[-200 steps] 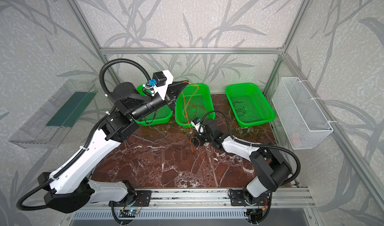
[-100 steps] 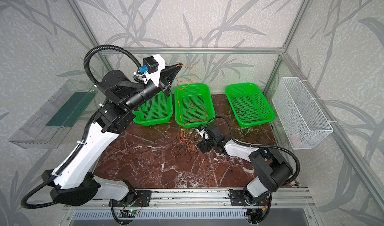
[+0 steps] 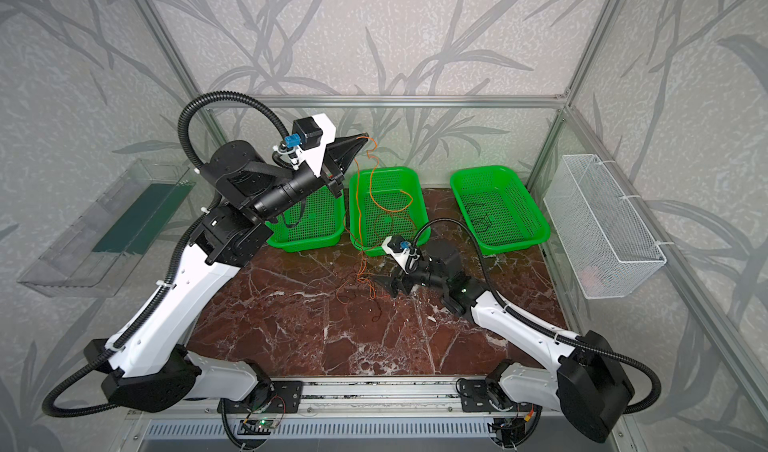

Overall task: Untangle the cables
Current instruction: 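Raise the orange cable high with the left gripper, untangling it from the pile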

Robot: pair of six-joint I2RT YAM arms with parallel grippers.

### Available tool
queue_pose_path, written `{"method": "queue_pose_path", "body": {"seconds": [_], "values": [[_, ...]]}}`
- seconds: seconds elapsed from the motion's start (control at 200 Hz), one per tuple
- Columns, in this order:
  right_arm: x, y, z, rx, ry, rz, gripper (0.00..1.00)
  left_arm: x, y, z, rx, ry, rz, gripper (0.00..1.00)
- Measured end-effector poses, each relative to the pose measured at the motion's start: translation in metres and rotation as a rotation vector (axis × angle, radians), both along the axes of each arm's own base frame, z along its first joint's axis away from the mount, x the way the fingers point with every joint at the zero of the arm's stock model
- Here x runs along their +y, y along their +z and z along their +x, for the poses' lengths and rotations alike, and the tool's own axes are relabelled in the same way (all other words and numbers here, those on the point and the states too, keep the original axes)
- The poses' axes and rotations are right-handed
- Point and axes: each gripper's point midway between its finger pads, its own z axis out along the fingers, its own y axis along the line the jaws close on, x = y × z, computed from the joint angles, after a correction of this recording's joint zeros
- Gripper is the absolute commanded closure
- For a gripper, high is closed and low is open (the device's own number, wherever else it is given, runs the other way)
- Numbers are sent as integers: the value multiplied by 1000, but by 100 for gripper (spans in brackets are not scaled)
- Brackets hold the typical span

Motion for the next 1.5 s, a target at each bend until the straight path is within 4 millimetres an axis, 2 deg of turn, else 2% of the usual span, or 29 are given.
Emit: {"method": "queue_pose_path", "body": {"seconds": [0.13,0.19,0.255,0.285,0.305,0.33,0.385,0.485,0.62,0.73,0.785,0.865,0.925,1.015,1.134,1.299,1.409,1.499], "values": [[29,14,9,-27,47,34,17,-4,-4,2,13,-14,2,100],[38,11,13,-23,58,37,20,-8,-6,4,24,-22,4,100],[46,1,17,-6,73,32,27,-11,-7,8,29,-27,5,100],[49,-7,18,8,80,24,35,-13,-7,9,30,-30,7,100],[50,-12,20,16,82,18,48,-14,-6,10,29,-31,7,100],[52,-21,21,34,87,8,60,-15,-4,11,27,-33,6,100],[55,-38,23,66,87,-14,70,-16,2,13,17,-32,3,100],[54,-67,23,125,76,-46,71,-15,25,14,-29,-13,-7,100],[50,-97,19,194,68,-83,72,3,77,7,-150,39,-65,100],[49,-109,20,219,60,-108,73,26,121,-4,-265,99,-127,100],[50,-113,21,232,61,-134,73,40,136,-7,-311,139,-154,100],[52,-114,27,227,56,-164,73,58,148,-4,-356,204,-171,100],[51,-113,28,214,50,-176,72,70,149,4,-371,258,-164,100],[46,-117,29,213,37,-198,72,85,137,27,-355,343,-129,100],[40,-117,24,220,35,-212,73,106,100,76,-279,464,-59,100],[31,-100,13,203,38,-195,72,154,25,154,-120,628,28,100],[26,-86,8,186,37,-181,69,186,-22,189,-22,700,38,100],[22,-80,5,179,33,-181,59,210,-61,210,48,745,35,100]]}}
